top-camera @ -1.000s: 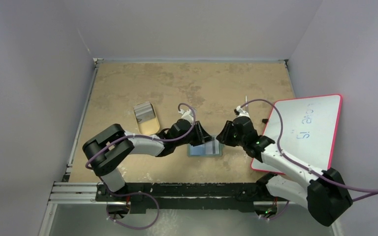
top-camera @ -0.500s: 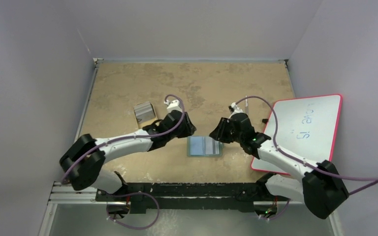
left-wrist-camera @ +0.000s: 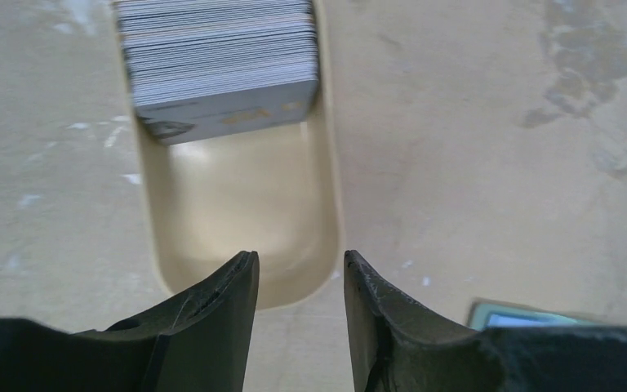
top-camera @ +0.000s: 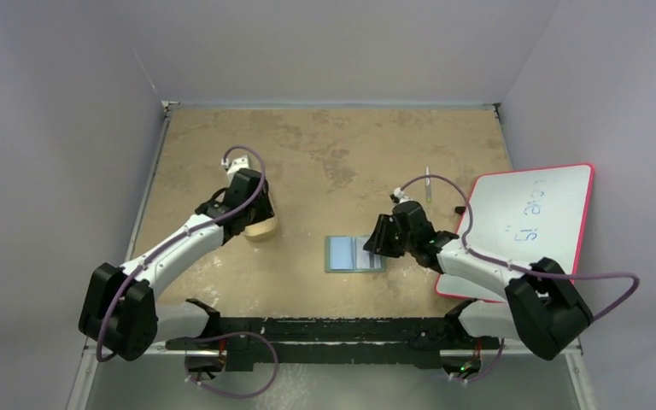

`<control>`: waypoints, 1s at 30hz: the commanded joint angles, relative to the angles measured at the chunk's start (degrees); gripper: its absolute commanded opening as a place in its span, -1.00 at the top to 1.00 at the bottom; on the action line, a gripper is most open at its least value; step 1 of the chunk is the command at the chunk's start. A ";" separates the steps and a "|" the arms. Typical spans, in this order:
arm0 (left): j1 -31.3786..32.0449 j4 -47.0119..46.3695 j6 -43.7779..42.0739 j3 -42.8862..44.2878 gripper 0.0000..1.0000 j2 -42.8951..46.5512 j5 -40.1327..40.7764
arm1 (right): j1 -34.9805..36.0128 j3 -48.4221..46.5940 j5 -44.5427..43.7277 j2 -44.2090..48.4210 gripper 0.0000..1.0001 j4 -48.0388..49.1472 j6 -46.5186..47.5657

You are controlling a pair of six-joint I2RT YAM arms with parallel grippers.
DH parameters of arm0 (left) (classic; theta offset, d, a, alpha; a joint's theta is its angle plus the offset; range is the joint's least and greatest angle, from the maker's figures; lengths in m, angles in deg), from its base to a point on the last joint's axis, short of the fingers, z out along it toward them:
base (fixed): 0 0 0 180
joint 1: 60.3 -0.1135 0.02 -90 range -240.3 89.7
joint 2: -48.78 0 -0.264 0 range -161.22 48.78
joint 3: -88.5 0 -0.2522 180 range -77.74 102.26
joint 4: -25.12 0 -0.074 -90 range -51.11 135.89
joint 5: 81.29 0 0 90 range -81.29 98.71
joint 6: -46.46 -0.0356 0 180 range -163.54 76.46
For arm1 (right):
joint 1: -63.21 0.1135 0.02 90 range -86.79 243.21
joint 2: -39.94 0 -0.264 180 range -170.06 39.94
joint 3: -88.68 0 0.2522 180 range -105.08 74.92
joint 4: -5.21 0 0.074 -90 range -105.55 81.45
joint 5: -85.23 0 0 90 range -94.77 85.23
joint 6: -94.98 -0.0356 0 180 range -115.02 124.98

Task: Put the credit cards into the card holder
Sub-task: Pick up the credit card from the storage box.

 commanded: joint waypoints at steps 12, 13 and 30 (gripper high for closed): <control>-4.74 8.32 -41.02 13.74 -0.01 -9.68 -0.39 | 0.21 -14.14 -1.66 19.28 0.05 -16.38 9.16; -4.80 9.30 -44.36 14.91 -0.04 -10.77 -0.39 | 0.21 -15.62 -2.23 19.81 0.05 -17.86 10.27; -5.91 11.36 -65.71 20.21 -0.19 -26.20 9.49 | 0.21 -21.67 -4.46 25.85 0.03 -21.90 10.43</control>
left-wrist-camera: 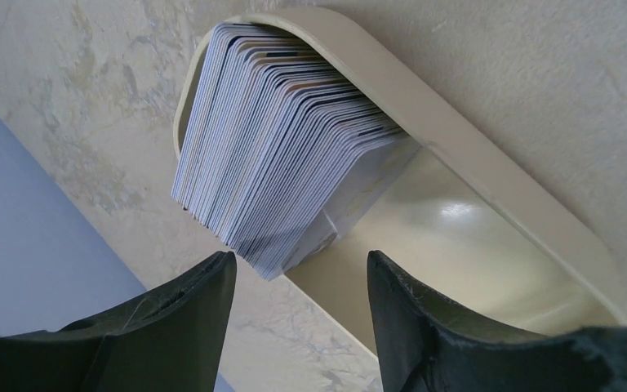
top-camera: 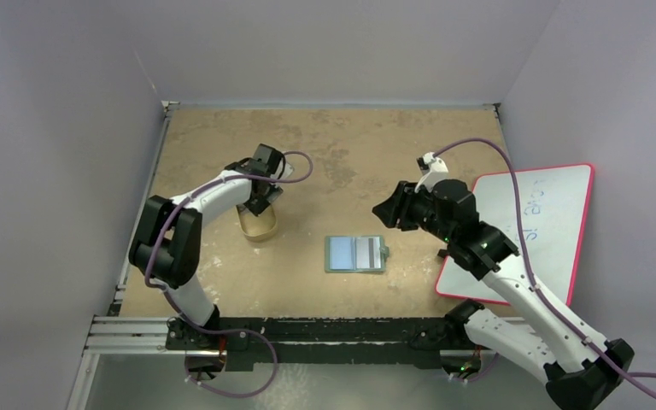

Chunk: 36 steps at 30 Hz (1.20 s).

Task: Put the credit cards into the card holder
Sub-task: Pick up the credit card from the storage box.

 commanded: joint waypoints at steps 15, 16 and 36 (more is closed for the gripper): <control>-0.45 -9.02 -5.50 0.20 0.25 -0.58 10.65 | 0.21 -1.61 -3.27 2.36 0.01 -0.10 -0.19; -0.39 -9.04 -5.50 0.20 0.29 -0.30 10.39 | 0.21 -1.50 -3.23 2.32 0.01 -0.14 -0.20; -0.41 3.94 6.56 5.13 1.00 6.99 -0.94 | 0.21 2.50 -0.95 2.82 0.00 2.04 -2.15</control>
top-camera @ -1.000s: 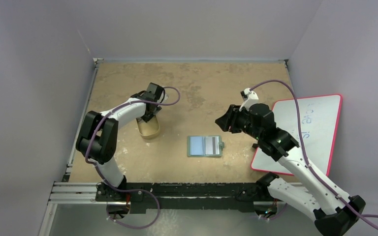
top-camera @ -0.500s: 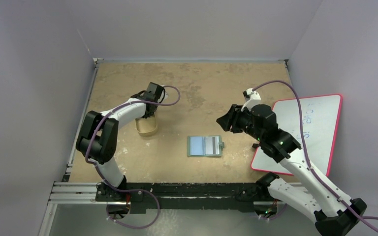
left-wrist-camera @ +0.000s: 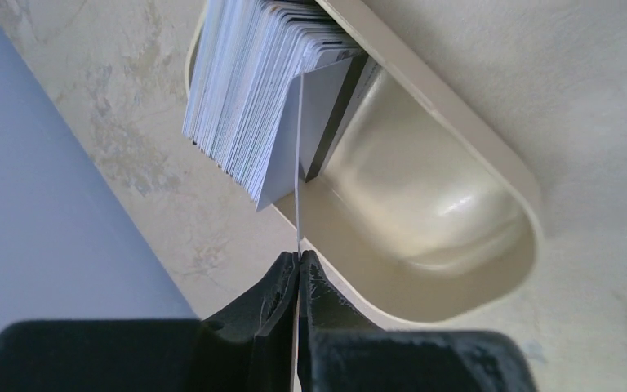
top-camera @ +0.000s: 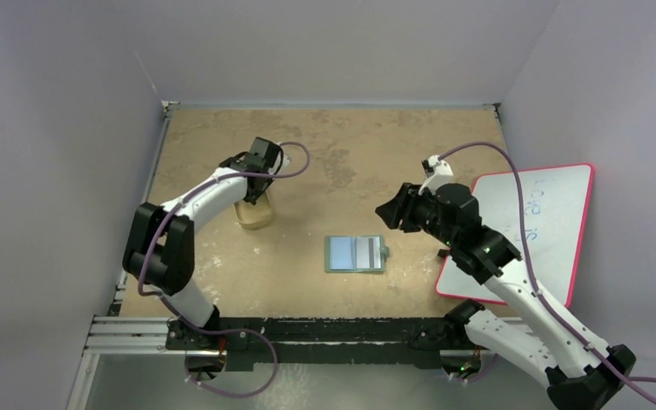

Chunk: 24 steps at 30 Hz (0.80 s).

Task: Put the credit cards into the card holder
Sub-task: Pick up the credit card from the storage box.

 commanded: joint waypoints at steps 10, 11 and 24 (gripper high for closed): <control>-0.38 -2.25 25.63 0.30 1.00 17.71 -24.39 | 0.21 5.05 -0.54 -3.00 0.00 1.44 -3.95; -0.41 -3.01 27.89 -0.06 1.00 17.91 -27.61 | 0.23 5.48 -0.40 -4.18 0.00 1.60 -4.13; 8.96 -30.18 66.50 -16.50 1.00 19.60 -43.73 | 0.21 10.41 -4.56 -18.77 -0.03 2.38 -4.18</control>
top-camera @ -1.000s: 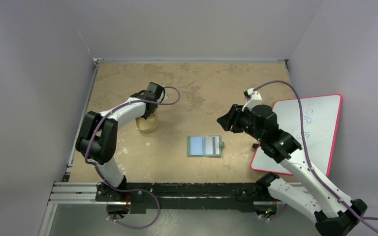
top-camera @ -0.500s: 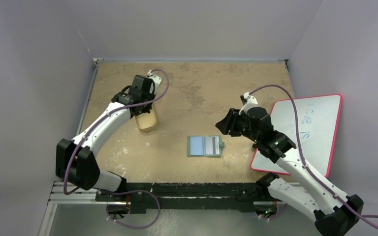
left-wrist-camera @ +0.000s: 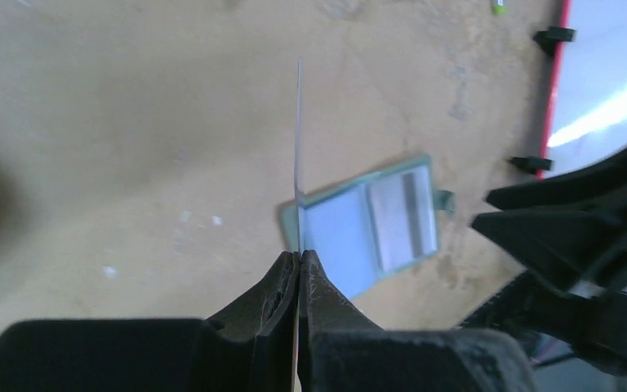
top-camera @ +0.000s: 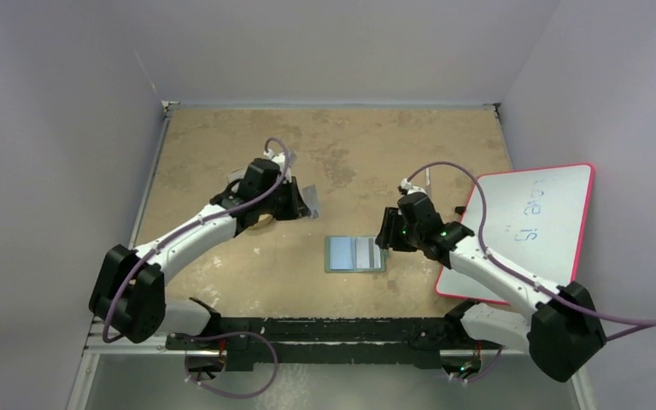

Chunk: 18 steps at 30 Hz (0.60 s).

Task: Put the credit cards into the card holder
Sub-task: Pick up the credit card from the storage box, then insert the credit card into the card holder.

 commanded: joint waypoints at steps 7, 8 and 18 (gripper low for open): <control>11.39 -22.65 24.13 -6.71 1.00 -6.59 -6.09 | 0.20 0.68 -1.55 -7.44 -0.03 4.50 -1.38; 12.26 -23.94 24.96 -7.43 1.00 -7.28 -5.80 | 0.19 0.88 -0.95 -8.29 -0.02 4.95 -1.66; 17.54 -19.38 22.06 -7.97 1.00 -12.39 -6.53 | 0.19 3.28 1.69 -11.76 0.08 10.74 -1.73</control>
